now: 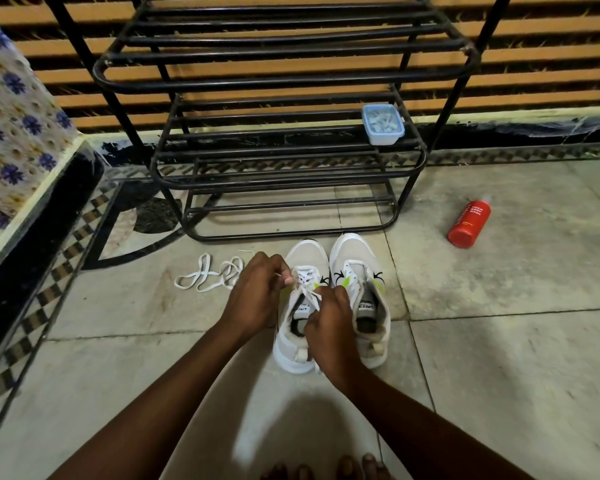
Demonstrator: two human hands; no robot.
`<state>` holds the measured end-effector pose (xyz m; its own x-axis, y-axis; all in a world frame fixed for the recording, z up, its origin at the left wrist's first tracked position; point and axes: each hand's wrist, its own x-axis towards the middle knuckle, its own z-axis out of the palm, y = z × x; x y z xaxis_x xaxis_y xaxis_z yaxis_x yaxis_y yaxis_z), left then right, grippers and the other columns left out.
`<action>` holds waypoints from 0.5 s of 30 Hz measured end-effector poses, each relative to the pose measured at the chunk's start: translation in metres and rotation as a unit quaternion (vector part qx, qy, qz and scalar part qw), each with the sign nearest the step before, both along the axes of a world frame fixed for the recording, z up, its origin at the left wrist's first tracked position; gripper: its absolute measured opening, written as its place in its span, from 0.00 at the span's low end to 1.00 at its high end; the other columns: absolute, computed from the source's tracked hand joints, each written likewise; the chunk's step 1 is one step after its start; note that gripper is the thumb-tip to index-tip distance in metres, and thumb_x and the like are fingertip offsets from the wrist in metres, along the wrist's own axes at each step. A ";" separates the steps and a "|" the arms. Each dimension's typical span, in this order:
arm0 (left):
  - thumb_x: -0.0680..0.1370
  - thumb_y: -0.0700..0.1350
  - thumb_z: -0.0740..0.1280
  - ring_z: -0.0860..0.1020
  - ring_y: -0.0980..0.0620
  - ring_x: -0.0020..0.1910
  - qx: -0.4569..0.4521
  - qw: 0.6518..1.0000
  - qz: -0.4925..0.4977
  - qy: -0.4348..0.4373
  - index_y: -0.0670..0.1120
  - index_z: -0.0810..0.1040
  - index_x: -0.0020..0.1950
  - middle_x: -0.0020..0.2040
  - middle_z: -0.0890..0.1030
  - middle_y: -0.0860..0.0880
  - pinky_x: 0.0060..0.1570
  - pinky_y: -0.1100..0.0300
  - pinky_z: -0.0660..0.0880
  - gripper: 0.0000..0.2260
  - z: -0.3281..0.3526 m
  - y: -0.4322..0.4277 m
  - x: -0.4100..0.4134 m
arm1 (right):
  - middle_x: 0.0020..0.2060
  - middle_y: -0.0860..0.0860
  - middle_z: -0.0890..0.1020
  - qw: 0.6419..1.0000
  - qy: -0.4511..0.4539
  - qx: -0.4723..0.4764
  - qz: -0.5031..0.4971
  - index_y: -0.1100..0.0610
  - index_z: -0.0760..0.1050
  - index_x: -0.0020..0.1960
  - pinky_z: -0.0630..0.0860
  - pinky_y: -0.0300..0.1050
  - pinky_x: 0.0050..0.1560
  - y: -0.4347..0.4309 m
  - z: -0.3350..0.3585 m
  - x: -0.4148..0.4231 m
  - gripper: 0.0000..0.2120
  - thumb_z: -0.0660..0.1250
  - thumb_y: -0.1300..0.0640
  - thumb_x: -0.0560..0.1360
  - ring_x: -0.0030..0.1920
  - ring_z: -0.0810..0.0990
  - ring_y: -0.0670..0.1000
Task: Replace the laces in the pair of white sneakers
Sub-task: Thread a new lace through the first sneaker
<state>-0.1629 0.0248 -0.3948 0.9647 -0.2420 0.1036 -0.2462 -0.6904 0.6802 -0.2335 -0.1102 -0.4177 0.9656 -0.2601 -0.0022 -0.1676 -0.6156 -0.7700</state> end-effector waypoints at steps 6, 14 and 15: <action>0.77 0.41 0.74 0.81 0.59 0.34 -0.084 0.996 0.036 0.005 0.47 0.87 0.43 0.33 0.82 0.58 0.38 0.69 0.72 0.05 0.016 0.011 0.003 | 0.55 0.62 0.77 0.998 -0.061 -0.002 0.009 0.65 0.78 0.58 0.72 0.55 0.64 -0.005 -0.002 -0.001 0.12 0.66 0.68 0.76 0.58 0.76 0.63; 0.84 0.39 0.63 0.81 0.48 0.26 -0.243 0.964 0.089 0.064 0.42 0.79 0.47 0.36 0.86 0.46 0.28 0.62 0.73 0.08 0.045 0.003 -0.003 | 0.40 0.48 0.84 0.973 -0.211 0.094 -0.008 0.56 0.82 0.48 0.78 0.43 0.47 -0.017 0.049 0.010 0.09 0.64 0.66 0.78 0.42 0.81 0.46; 0.85 0.42 0.63 0.78 0.49 0.25 -0.234 0.966 0.092 0.051 0.43 0.77 0.46 0.35 0.85 0.46 0.28 0.60 0.72 0.09 0.051 0.003 -0.004 | 0.39 0.47 0.84 0.972 -0.206 0.112 -0.022 0.55 0.82 0.48 0.79 0.44 0.46 -0.020 0.055 0.013 0.09 0.65 0.65 0.78 0.42 0.82 0.45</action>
